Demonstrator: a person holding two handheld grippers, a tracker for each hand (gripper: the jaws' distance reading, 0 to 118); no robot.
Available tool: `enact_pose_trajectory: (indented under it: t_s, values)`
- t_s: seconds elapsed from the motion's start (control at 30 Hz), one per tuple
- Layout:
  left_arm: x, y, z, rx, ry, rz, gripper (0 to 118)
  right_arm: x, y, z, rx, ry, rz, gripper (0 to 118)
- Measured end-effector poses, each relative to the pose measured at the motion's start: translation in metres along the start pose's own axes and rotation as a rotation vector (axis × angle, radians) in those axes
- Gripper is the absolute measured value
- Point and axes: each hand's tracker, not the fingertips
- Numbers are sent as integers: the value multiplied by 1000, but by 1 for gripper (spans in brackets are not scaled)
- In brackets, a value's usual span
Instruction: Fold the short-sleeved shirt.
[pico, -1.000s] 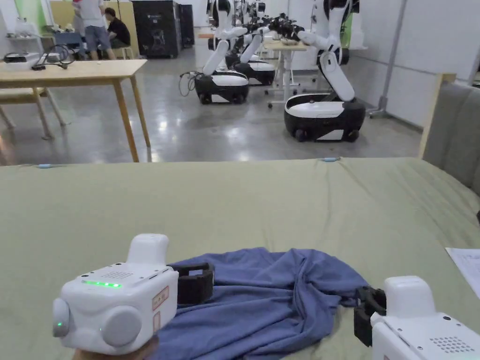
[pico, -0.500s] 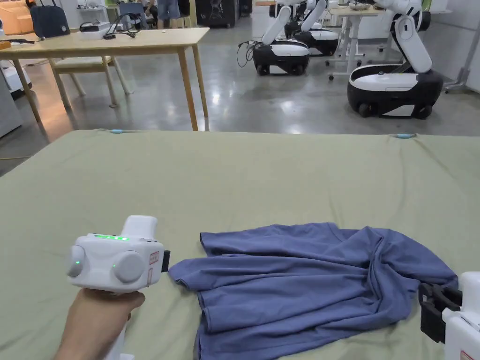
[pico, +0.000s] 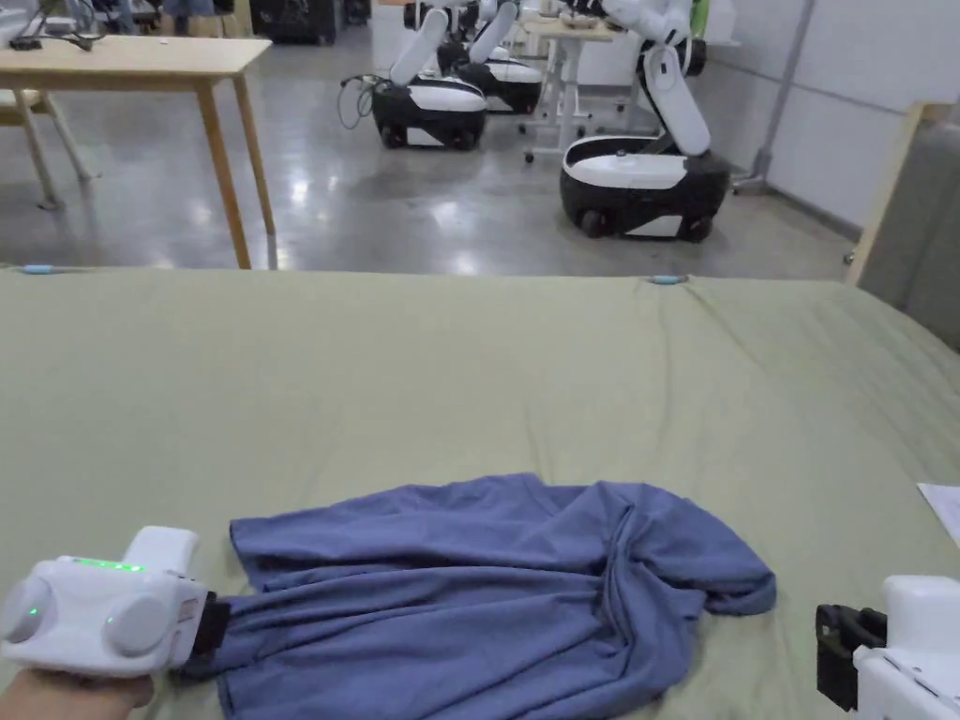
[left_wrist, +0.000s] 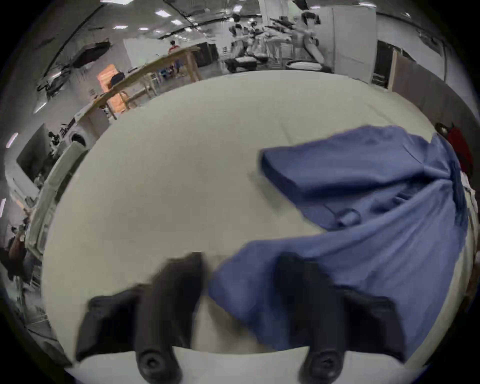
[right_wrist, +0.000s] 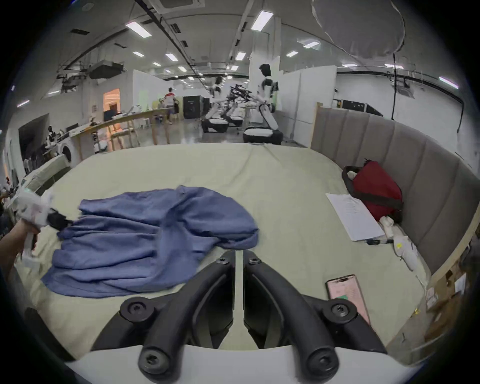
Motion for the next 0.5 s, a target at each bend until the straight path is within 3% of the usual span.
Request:
enact_pose_trajectory:
  t_s: [0.03, 0.07, 0.17, 0.2, 0.27, 0.3, 0.33, 0.43, 0.5]
  values:
    - [4, -1, 6, 8, 38, -4, 17, 9, 4, -12, -16, -14, 1, 8]
    - [3, 1, 6, 8, 63, -46, 1, 17, 8, -24, -22, -11, -2, 8]
    - [-1, 7, 25, 46, 27, -30, 1, 36, 26, -67, -80, 4, -29, 8]
    - [-2, 13, 35, 88, 20, -9, 1, 41, 31, -84, -111, 24, -42, 13]
    - [-5, 22, 53, 122, 15, -3, 1, 47, 38, -115, -216, 97, -67, 83]
    - [-6, 26, 60, 139, 12, -1, 1, 48, 39, -132, -264, 114, -60, 109]
    - [-6, 31, 63, 138, 8, -5, 1, 46, 37, -144, -278, 117, -36, 115]
    - [-7, 35, 70, 148, 2, -19, 1, 41, 32, -166, -268, 94, 72, 113]
    - [-1, 35, 74, 147, 5, -18, 1, 39, 29, -176, -295, 173, 83, 113]
